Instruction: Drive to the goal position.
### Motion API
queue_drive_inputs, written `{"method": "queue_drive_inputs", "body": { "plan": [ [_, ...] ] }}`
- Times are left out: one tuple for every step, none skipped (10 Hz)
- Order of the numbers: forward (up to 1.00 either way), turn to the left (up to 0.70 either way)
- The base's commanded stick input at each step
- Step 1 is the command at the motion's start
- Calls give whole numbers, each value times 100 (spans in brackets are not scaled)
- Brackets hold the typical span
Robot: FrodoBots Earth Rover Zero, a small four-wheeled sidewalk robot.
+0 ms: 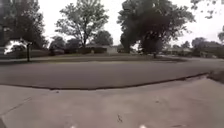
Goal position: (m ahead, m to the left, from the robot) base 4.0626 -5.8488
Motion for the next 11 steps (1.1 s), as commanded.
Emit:
{"method": "queue_drive_inputs", "body": {
  "plan": [
    [70,0],
    [70,0],
    [70,0],
    [70,0],
    [70,0],
    [70,0],
    [70,0],
    [70,0],
    [70,0],
    [70,0],
    [70,0]
  ]
}}
